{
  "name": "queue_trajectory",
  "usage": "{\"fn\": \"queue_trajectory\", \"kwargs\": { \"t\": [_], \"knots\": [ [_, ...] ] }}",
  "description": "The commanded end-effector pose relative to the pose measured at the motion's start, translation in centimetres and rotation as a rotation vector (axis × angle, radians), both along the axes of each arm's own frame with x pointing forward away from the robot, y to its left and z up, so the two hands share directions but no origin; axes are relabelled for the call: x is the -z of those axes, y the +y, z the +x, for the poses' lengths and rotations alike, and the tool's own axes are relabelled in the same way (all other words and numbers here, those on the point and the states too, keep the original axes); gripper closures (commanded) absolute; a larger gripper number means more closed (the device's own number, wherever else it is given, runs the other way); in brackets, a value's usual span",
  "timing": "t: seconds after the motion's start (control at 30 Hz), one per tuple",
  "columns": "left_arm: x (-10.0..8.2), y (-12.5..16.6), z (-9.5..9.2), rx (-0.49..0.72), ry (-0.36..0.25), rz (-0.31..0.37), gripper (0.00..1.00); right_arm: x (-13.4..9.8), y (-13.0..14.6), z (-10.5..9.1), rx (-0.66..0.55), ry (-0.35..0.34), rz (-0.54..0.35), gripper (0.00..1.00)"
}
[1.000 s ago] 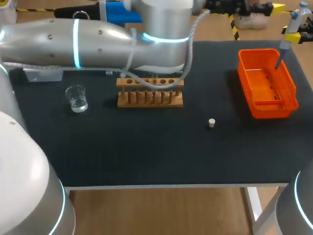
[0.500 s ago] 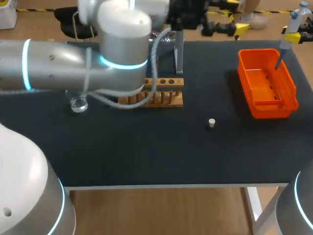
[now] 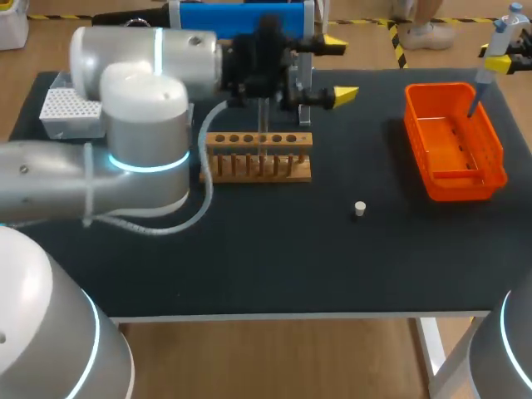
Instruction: Invert the test tube, pick up the pipette, mount the tip to pipette, aspirate from beaker and dispense into the tube, eject the tip, return the pipette, and cap with the stopper.
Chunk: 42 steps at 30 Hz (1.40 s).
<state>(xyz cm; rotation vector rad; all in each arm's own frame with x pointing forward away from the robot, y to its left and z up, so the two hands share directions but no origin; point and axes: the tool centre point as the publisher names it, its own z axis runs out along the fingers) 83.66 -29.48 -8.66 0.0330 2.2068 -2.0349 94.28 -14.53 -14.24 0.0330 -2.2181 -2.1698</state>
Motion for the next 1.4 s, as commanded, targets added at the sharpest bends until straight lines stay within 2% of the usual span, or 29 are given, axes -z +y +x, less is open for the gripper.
{"fn": "queue_trajectory", "kwargs": {
  "t": [0.03,0.2,0.4,0.83,1.4],
  "knots": [
    [1.0,3.3,-0.9,-0.013,0.018,-0.082,0.00,-0.1,0.0,0.0,0.001,0.000,-0.003,1.00],
    [2.4,4.9,-1.3,-0.042,0.044,-0.090,0.00,-0.1,0.0,0.0,0.001,0.000,-0.003,1.00],
    [3.2,6.0,-1.5,-0.044,0.053,-0.102,0.00,-0.1,0.0,0.0,0.001,0.000,-0.003,1.00],
    [3.7,6.4,-0.7,-0.039,0.113,-0.071,0.00,-0.1,0.0,0.0,0.001,0.000,-0.003,1.00],
    [3.7,6.5,-0.7,-0.069,0.114,-0.058,0.00,-0.1,0.0,0.0,0.001,0.000,-0.003,1.00]
  ]
}}
